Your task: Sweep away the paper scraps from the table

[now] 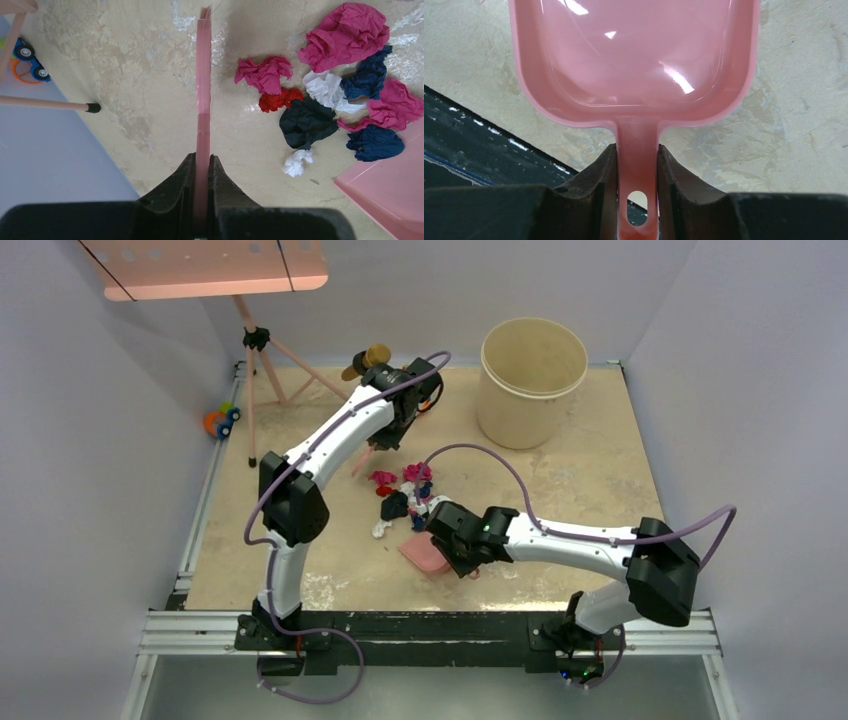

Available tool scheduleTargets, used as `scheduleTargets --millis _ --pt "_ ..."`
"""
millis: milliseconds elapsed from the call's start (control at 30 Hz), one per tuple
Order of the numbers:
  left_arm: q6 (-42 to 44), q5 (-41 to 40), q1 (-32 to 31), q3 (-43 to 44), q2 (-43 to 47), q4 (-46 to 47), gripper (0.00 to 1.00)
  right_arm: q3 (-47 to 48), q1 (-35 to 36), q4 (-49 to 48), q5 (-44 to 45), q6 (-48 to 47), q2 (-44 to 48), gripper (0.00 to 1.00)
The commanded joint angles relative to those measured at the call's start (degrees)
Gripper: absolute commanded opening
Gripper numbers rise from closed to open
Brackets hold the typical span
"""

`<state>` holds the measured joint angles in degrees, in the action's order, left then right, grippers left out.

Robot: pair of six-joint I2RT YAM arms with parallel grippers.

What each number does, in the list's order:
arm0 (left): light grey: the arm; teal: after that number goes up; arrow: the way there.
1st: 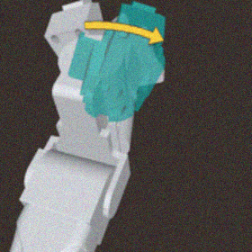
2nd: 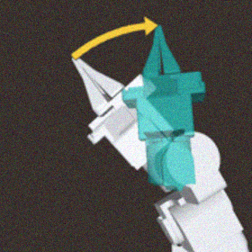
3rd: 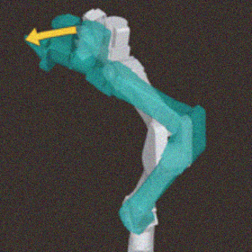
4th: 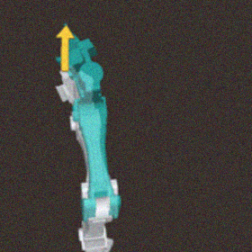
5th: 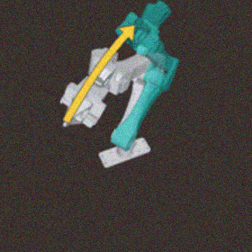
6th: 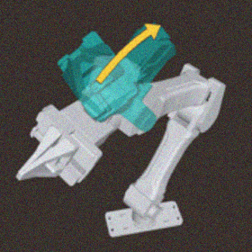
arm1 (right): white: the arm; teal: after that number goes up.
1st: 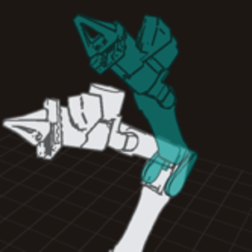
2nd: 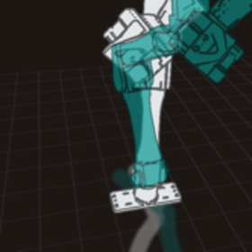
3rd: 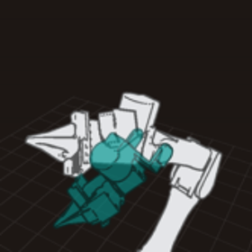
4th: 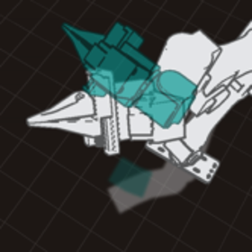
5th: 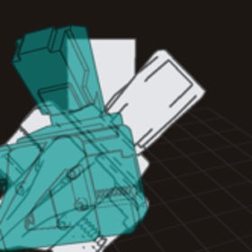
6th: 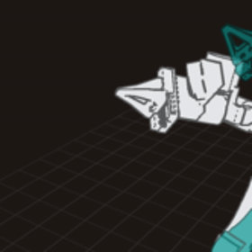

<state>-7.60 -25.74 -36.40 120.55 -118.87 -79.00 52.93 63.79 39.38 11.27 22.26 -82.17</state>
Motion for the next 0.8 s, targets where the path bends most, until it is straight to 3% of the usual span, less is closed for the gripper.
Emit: scheduleTargets --millis 0,767 --pt "3.3 -0.3 0.1 4.5 -2.1 -1.1 0.0 2.4 -3.5 -1.0 -2.1 -4.8 1.1 0.0" --pt "19.6 14.7 -3.5 9.0 -10.4 0.7 0.0 6.1 -8.5 -0.1 -4.1 -12.8 -2.6 0.0"
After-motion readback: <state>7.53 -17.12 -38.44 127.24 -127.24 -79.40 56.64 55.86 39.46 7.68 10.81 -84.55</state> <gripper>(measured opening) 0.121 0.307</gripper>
